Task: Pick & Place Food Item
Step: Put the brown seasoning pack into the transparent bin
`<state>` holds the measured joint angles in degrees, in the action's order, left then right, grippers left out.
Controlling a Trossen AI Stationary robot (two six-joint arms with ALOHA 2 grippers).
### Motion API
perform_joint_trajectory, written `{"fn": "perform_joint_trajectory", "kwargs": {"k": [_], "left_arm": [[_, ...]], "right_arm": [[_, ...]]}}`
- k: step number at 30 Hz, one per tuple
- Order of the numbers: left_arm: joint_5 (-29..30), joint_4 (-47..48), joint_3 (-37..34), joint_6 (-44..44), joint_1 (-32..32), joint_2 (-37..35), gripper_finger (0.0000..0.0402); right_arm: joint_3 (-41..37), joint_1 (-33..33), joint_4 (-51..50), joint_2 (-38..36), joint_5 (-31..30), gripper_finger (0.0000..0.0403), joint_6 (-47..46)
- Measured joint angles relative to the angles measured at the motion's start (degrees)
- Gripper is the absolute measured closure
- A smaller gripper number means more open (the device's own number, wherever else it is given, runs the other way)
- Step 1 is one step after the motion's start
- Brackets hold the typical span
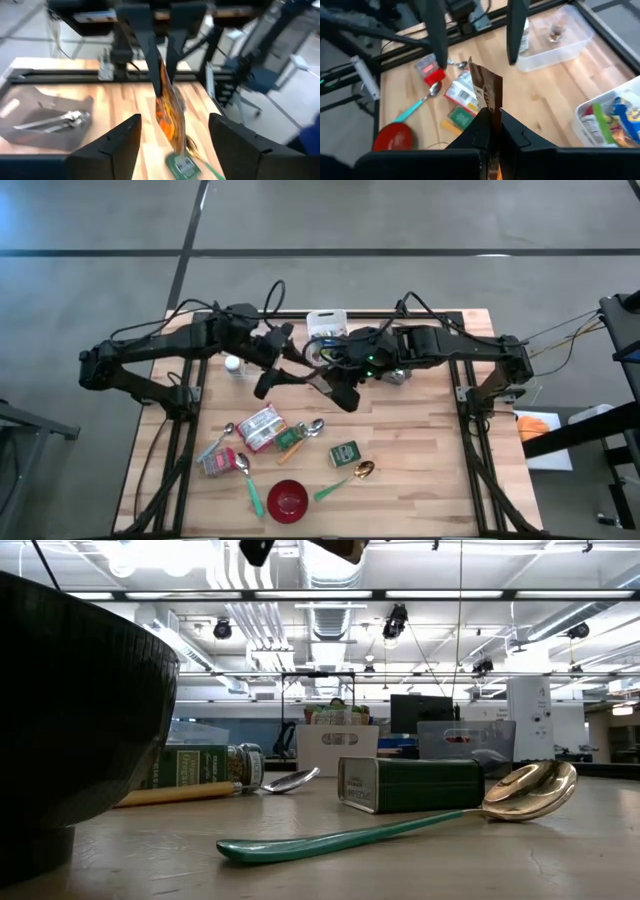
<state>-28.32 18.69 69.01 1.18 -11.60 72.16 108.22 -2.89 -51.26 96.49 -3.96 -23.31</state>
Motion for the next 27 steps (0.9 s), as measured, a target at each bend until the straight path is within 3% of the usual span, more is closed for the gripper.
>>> {"fn": "perform_joint_trajectory", "kwargs": {"k": [6,27], "left_arm": [[-0.9,3.9,2.5,-1.0,0.0,0.0,0.0191],[0.4,3.8,2.3,-4.4,0.0,6.3,0.0193]], "right_arm": [[0.0,0.4,-0.6,1.2,2.4,0.0395,1.1],[-0.1,1.1,0.0,1.8,2.6,0.0395,1.5]]}}
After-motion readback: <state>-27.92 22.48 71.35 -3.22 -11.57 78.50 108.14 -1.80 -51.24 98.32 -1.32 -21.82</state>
